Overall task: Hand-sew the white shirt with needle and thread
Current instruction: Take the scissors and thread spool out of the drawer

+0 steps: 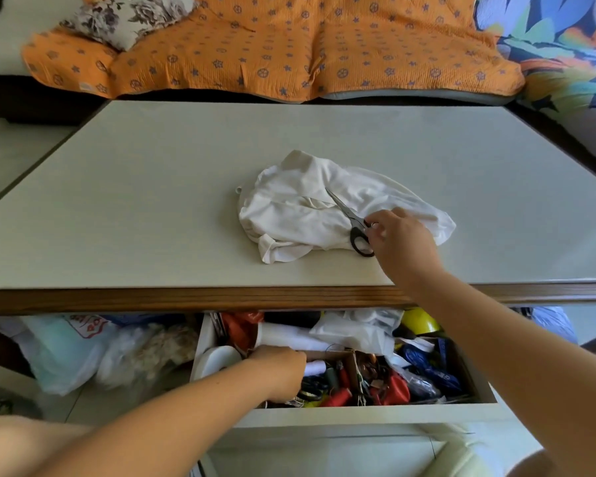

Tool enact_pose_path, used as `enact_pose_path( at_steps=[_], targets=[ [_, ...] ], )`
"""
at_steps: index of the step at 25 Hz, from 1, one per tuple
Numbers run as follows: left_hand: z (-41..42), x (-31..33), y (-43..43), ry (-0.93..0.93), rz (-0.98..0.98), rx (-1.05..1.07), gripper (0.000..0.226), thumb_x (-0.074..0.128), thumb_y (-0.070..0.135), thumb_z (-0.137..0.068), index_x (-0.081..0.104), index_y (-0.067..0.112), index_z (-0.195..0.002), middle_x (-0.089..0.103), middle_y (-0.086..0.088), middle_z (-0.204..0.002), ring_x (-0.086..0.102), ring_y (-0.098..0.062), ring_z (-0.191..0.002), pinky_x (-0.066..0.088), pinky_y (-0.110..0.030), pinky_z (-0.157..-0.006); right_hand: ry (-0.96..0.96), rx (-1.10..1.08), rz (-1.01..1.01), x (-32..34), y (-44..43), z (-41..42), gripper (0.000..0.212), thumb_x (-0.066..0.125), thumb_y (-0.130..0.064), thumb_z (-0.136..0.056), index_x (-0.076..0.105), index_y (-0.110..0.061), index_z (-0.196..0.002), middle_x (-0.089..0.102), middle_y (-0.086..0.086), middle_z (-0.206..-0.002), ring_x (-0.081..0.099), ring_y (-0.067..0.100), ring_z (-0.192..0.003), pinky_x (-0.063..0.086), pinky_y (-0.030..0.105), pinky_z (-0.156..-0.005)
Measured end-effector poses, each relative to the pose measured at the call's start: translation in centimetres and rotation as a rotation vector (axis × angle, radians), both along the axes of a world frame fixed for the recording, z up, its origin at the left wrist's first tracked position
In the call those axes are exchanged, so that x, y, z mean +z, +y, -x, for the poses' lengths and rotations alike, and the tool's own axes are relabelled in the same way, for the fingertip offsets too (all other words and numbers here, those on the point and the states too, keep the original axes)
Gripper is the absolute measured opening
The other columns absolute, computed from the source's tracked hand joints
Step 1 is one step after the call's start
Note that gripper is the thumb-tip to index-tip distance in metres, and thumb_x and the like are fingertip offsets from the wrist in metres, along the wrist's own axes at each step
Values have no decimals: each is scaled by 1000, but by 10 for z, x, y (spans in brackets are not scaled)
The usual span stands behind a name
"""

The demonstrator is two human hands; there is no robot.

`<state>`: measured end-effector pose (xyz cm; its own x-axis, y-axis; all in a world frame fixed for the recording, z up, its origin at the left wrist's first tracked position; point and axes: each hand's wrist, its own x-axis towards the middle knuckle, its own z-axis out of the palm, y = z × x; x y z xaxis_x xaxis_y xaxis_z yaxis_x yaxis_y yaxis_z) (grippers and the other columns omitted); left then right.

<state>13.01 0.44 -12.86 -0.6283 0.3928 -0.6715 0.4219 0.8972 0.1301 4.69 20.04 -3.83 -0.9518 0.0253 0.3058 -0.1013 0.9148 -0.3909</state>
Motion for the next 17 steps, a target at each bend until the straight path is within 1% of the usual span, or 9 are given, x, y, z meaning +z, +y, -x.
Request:
enact_pose_path(
  at_steps=[2, 5, 6, 8, 11, 12, 14, 15, 17],
  targets=[
    [5, -5, 1, 92, 72, -117, 51, 36, 5, -97, 40, 34, -139, 60, -11, -101, 57, -30, -84, 47, -40, -72, 246, 137, -19, -10, -5, -23, 18, 55, -16, -93, 69, -14, -105, 65, 2, -94, 56, 17, -65, 44, 28, -55],
    [3, -9, 7, 144, 97, -184, 35, 37, 19, -103, 44, 27, -137, 55, -11, -89, 54, -31, -81, 39, -37, -68, 222, 455, -20, -32, -15, -59, 22, 51, -16, -89, 70, -17, -99, 69, -5, -86, 50, 7, -52, 45, 26, -44],
    [2, -11, 8, 150, 95, -159, 29, 36, 27, -105, 52, 18, -127, 60, -13, -96, 57, -32, -85, 39, -36, -70, 158, 525, -31, -39, -17, -67, 25, 48, -18, -88, 70, -18, -99, 70, -6, -84, 56, 8, -54, 47, 27, -44],
    [2, -13, 9, 158, 67, -87, 41, 32, 39, -105, 60, 10, -102, 65, -15, -105, 55, -29, -83, 37, -35, -72, 51, 607, -85, -49, -19, -77, 30, 42, -22, -88, 70, -20, -99, 71, -7, -79, 64, 12, -60, 48, 29, -46],
    [0, -16, 6, 148, 89, -58, 32, 34, 34, -105, 43, 15, -80, 63, -14, -98, 51, -27, -80, 40, -36, -73, -198, 624, -246, -51, -22, -85, 34, 36, -23, -93, 67, -21, -107, 71, 0, -79, 64, 23, -67, 37, 28, -54],
    [0, -16, 4, 118, 98, -41, 30, 37, 32, -103, 41, 17, -78, 61, -12, -97, 53, -28, -83, 41, -36, -75, -323, 618, -356, -54, -23, -86, 32, 37, -22, -95, 65, -21, -110, 71, 3, -87, 63, 24, -74, 36, 29, -59],
    [0, -21, -1, 47, 65, 23, 29, 40, 35, -102, 53, 14, -87, 62, -10, -99, 58, -28, -92, 43, -34, -76, -639, 605, -556, -60, -30, -88, 30, 38, -23, -96, 63, -20, -113, 68, 5, -103, 59, 23, -86, 40, 31, -66],
    [0, -24, -2, 32, 44, 55, 35, 39, 40, -102, 59, 12, -94, 63, -9, -96, 60, -28, -92, 42, -33, -75, -762, 601, -576, -63, -32, -90, 29, 41, -25, -96, 63, -21, -116, 66, 5, -110, 59, 23, -93, 43, 31, -70],
    [-2, -22, -3, 45, 18, 70, 47, 34, 47, -101, 61, 11, -87, 59, -7, -83, 57, -26, -80, 40, -31, -67, -900, 566, -471, -72, -33, -91, 33, 51, -33, -94, 60, -22, -123, 61, 4, -120, 58, 24, -105, 47, 34, -81]
  ],
)
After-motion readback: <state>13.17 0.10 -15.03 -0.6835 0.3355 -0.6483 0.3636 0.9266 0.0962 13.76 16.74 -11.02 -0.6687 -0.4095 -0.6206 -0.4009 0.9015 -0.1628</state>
